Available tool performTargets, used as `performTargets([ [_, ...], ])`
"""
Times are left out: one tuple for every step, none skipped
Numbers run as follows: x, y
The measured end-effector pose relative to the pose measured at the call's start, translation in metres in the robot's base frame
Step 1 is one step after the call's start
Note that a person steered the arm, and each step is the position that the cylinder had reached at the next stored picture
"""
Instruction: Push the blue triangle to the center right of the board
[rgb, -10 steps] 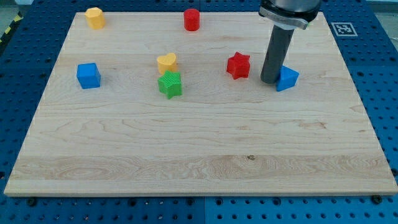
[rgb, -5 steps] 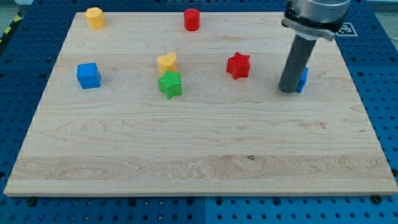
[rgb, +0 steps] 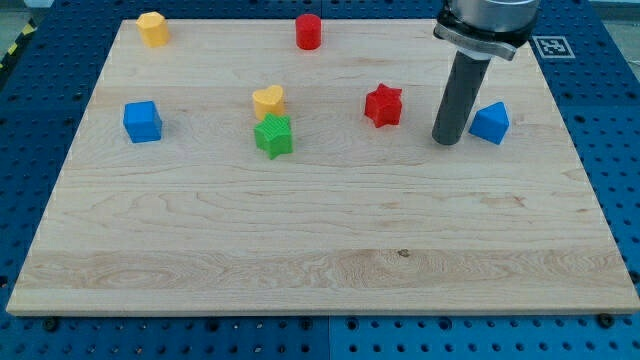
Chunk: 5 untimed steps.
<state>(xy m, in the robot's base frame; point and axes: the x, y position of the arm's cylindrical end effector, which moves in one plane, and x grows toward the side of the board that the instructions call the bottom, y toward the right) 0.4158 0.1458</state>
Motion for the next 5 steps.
performTargets([
  [-0.009, 0.003],
  [-0.010, 0.010],
  [-0.010, 0.026],
  [-0.010, 0.047],
  [-0.010, 0.054],
])
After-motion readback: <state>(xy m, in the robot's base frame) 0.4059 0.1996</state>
